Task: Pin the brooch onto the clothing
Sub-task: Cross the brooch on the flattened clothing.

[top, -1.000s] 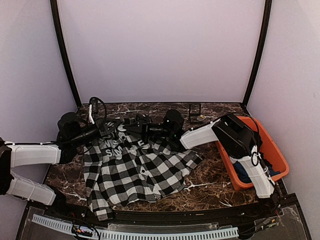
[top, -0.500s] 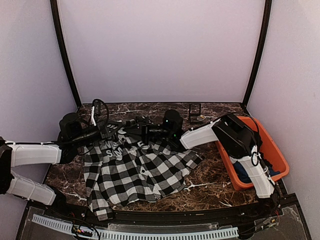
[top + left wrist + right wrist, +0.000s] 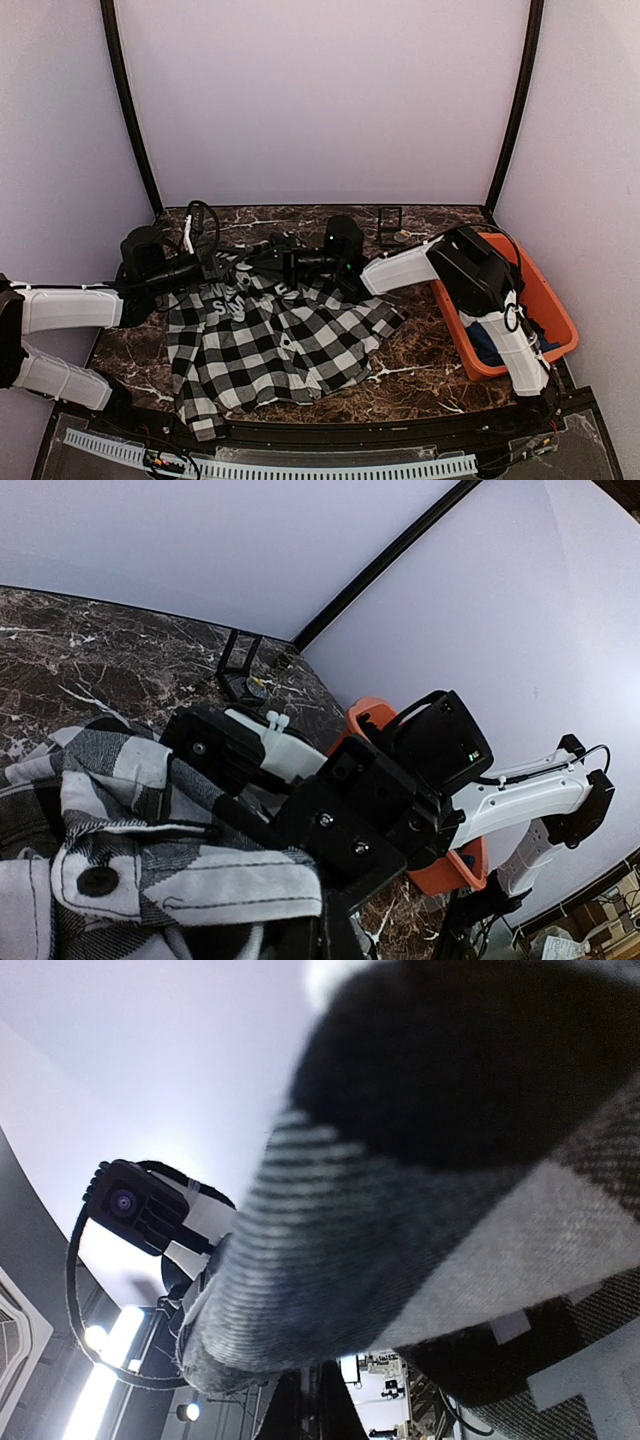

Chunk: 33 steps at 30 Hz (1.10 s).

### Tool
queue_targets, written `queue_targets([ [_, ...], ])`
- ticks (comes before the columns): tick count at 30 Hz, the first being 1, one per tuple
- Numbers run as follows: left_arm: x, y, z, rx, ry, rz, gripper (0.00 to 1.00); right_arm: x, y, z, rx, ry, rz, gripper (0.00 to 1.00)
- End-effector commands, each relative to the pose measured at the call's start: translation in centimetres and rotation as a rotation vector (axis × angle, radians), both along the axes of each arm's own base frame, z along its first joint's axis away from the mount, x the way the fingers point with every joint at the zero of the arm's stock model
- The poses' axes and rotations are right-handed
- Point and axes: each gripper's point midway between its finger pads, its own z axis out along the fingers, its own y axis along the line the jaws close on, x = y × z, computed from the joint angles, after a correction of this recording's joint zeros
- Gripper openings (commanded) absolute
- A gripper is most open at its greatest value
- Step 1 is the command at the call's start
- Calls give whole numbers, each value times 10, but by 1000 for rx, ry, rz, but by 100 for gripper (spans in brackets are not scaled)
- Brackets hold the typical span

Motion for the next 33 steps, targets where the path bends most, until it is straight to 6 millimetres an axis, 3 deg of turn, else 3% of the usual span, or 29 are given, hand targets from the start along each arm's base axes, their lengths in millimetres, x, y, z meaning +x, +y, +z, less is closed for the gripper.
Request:
queue_targets([
  [1,0,-1,17,-5,-56,3,1,-5,-12,35,51,-75,-7,0],
  [8,0,12,24,4,-101,76,1,-5,-23,26,43,-58,-31,0],
  [23,-2,0,17,-15,-66,5,1,0,-15,44,48,-98,-20,0],
  [33,-3,-2,17,-30,-62,-12,1,2,-12,36,31,-85,-20,0],
])
